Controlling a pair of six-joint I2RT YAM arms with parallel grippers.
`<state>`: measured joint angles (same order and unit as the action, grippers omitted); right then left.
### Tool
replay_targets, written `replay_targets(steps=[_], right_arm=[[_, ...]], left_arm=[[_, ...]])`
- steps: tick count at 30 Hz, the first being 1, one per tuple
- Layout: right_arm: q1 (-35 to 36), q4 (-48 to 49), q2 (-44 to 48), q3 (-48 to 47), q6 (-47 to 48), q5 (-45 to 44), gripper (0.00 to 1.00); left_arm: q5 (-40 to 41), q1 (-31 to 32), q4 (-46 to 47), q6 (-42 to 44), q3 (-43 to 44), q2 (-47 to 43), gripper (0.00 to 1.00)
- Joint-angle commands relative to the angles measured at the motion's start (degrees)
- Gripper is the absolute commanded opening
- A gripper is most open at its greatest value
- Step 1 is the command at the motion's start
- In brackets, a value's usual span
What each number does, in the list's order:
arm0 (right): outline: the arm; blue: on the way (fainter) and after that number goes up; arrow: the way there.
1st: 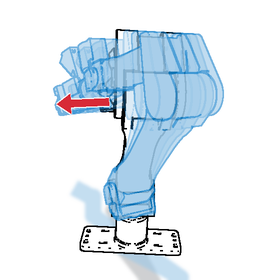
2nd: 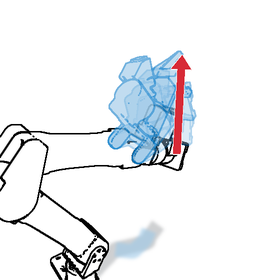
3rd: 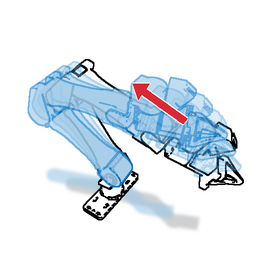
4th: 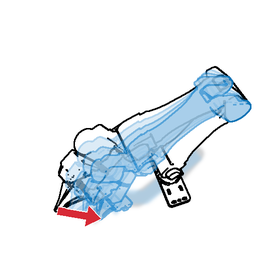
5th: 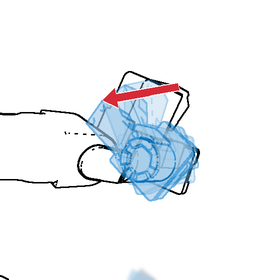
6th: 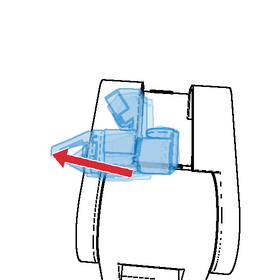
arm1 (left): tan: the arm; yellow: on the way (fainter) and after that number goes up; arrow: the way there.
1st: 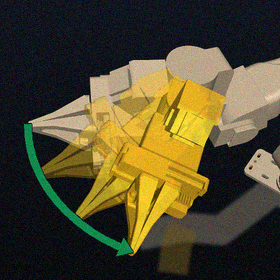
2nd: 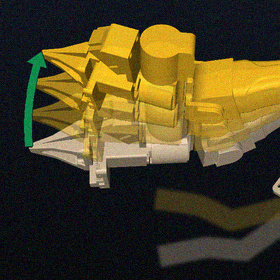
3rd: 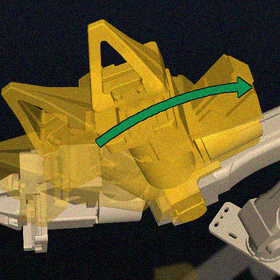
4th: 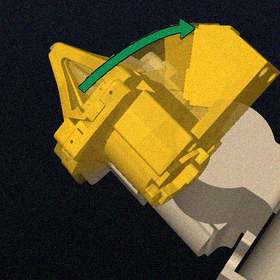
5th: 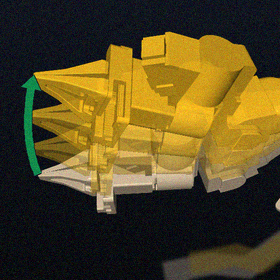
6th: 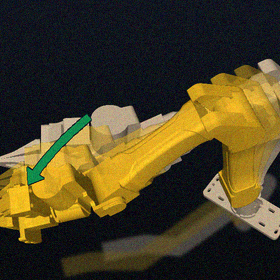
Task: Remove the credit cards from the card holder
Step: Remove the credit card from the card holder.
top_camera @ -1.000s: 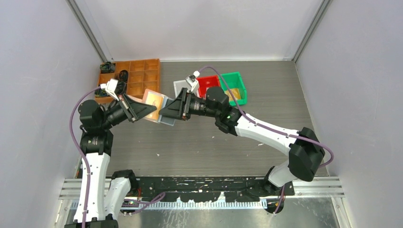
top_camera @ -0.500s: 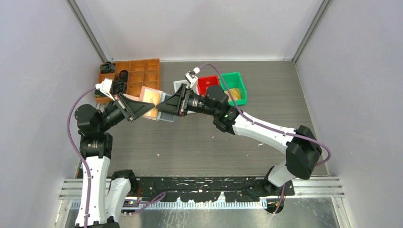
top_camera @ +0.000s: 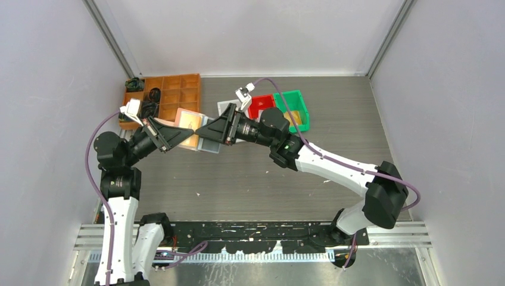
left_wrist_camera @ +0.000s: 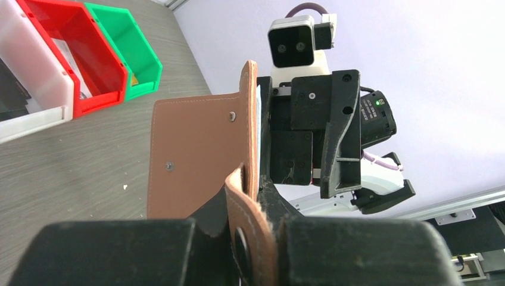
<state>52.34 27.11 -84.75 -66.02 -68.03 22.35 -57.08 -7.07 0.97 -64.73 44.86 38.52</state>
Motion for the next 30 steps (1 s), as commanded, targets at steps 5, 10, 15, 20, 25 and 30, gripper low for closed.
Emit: replay_targets(steps=[5, 10, 15, 20, 25, 30], right_arm=[[2.5, -4.9, -1.6, -4.2, 5.4, -5.8, 0.6], [3.2, 2.0, -3.6, -4.2, 0.7, -5.0, 0.6], [3.2, 11.9, -4.6, -2.7, -5.5, -3.8, 0.57], [3.2, 21.2, -5.9, -0.9, -12.6, -2.6, 0.5], [3.2, 29.6, -7.3, 1.0, -17.8, -2.8, 0.44], [3.2, 27.7, -6.6, 2.0, -16.3, -3.7, 0.39]], left_arm=[[-2.5, 0.7, 2.4, -0.8, 2.9, -2.4, 0.01], [-2.1, 0.7, 0.8, 1.1, 2.6, -2.9, 0.03], [-2.1, 0.7, 0.8, 1.4, 2.3, -3.1, 0.08], [-2.1, 0.7, 1.0, 1.3, 1.9, -3.2, 0.14], [-2.0, 0.7, 1.4, 0.9, 2.1, -3.1, 0.18], [-2.3, 0.7, 2.3, -0.2, 2.6, -2.6, 0.27]])
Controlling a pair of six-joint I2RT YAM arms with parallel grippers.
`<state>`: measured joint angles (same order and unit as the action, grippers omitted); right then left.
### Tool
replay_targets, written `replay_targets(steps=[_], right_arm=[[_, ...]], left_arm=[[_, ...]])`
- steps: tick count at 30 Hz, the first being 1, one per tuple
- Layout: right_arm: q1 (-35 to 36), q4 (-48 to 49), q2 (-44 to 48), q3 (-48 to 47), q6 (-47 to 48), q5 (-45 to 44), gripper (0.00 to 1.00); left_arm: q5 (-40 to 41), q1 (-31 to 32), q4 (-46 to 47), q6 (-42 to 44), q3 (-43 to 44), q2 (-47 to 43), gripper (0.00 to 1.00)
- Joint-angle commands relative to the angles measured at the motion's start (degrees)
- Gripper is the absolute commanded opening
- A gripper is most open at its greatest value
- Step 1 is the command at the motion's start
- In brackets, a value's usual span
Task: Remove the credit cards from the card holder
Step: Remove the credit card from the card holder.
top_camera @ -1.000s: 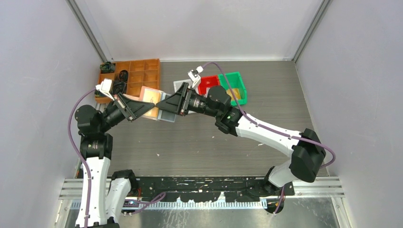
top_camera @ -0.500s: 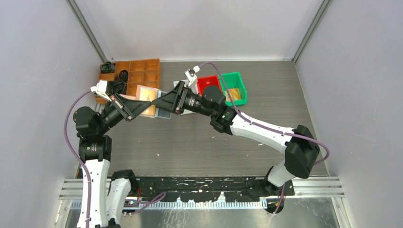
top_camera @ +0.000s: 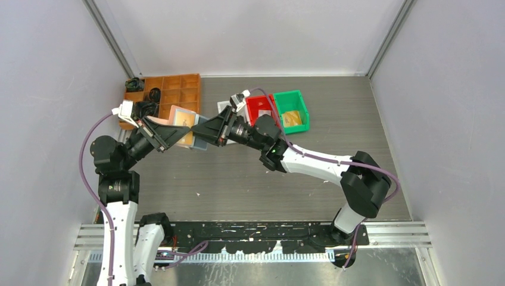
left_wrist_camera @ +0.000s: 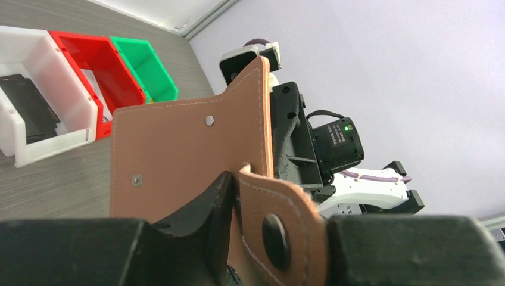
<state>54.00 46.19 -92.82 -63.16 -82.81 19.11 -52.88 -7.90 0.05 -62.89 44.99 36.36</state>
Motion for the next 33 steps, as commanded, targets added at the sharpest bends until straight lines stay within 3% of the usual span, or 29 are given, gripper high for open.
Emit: replay_targets(steps=[1, 11, 17, 28, 33], right_arm=[[1.5, 7.9, 1.7, -0.8, -1.0, -0.6, 0.39], [1.5, 5.5, 2.9, 0.2, 0.8, -1.9, 0.35], [1.5, 5.8, 3.0, 1.4, 0.8, -4.3, 0.28], [1.5, 1.8, 2.9, -0.2, 3.3, -4.6, 0.15], [1.5, -0.2, 5.0, 2.4, 5.8, -6.4, 0.03]], left_arm=[[-6.6, 1.5, 3.5, -2.3, 2.5, -0.5, 0.27], [-6.8, 1.6, 5.6, -4.6, 3.1, -0.2, 0.15], [-7.0, 1.5, 6.2, -5.5, 3.8, -0.3, 0.11], [-7.2, 1.5, 6.0, -5.9, 3.6, -0.8, 0.33], [-6.6, 1.5, 6.4, -6.7, 3.7, -0.4, 0.28]])
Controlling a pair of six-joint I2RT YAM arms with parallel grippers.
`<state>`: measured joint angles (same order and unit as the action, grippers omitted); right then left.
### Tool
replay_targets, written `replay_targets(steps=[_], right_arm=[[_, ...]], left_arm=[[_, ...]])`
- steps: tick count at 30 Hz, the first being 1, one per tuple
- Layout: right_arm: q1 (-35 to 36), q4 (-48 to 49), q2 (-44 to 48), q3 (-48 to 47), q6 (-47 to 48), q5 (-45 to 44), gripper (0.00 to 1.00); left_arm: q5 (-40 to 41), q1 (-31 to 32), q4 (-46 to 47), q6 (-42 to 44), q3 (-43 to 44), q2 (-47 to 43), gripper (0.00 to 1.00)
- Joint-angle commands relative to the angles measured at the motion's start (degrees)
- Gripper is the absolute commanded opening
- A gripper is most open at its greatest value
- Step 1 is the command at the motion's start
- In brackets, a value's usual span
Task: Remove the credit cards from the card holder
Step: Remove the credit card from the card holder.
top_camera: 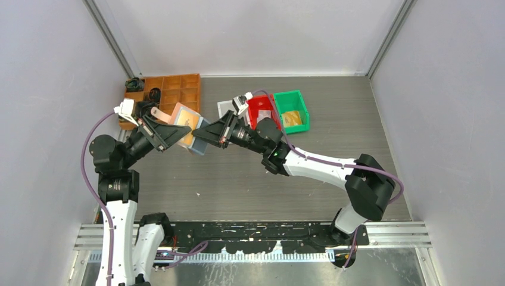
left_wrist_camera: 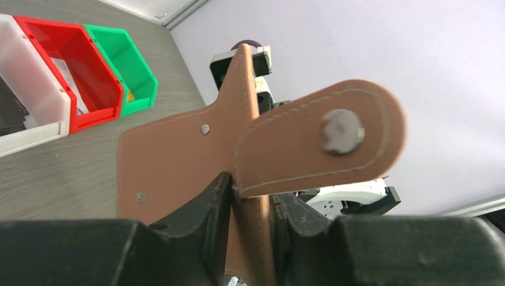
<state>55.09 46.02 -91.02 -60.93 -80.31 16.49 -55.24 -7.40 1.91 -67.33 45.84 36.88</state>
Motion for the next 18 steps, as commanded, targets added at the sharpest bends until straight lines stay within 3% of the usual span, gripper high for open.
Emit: replay_targets(steps=[1, 7, 18], right_arm=[[0.4, 0.0, 3.7, 0.6, 3.6, -3.9, 0.01], [0.5, 1.9, 5.1, 3.9, 3.7, -4.5, 0.01], [0.5, 3.2, 6.3, 7.0, 3.4, -5.2, 0.01]], left_arm=[[-4.0, 1.0, 4.5, -2.4, 2.8, -0.8, 0.26], [-3.5, 1.0, 4.8, -2.8, 3.0, -0.7, 0.19], [-3.2, 1.0, 4.2, -2.9, 3.8, -0.8, 0.19]])
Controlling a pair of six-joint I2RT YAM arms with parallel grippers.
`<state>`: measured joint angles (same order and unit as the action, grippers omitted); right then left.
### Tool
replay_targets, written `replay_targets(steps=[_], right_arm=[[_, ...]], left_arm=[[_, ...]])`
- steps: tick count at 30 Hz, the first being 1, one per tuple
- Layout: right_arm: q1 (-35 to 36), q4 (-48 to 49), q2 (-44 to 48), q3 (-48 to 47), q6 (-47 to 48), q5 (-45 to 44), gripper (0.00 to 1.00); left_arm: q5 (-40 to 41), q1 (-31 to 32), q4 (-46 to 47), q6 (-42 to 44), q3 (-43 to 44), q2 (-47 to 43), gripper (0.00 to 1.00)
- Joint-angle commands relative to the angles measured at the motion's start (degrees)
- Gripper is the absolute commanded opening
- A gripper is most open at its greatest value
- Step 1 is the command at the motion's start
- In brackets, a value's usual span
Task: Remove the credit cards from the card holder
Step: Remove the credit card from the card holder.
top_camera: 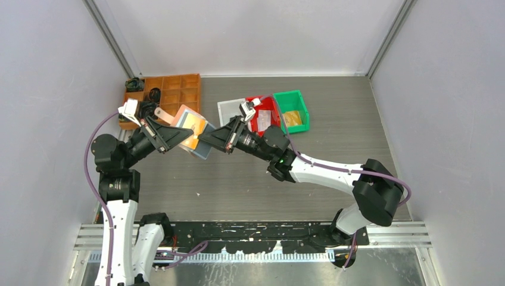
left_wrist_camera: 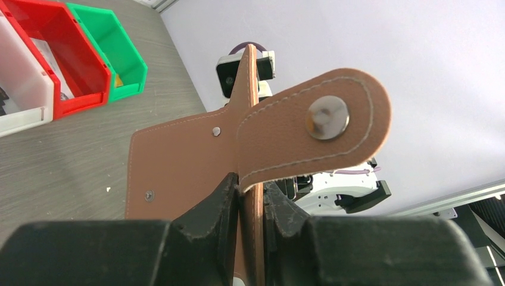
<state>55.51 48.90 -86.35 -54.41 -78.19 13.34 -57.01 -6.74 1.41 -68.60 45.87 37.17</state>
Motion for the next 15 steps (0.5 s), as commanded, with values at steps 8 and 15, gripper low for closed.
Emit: replay_targets(steps=[8, 15], right_arm=[[0.0, 6.6, -0.6, -1.4, -3.0, -1.6, 0.39], [0.0, 8.2, -3.4, -4.0, -4.8, -1.1, 0.37]], left_arm=[[-1.3, 0.4, 4.5, -1.6, 3.9, -1.1, 0.0], [-1.7, 0.3, 4.4, -1.7, 4.4, -1.1, 0.0]])
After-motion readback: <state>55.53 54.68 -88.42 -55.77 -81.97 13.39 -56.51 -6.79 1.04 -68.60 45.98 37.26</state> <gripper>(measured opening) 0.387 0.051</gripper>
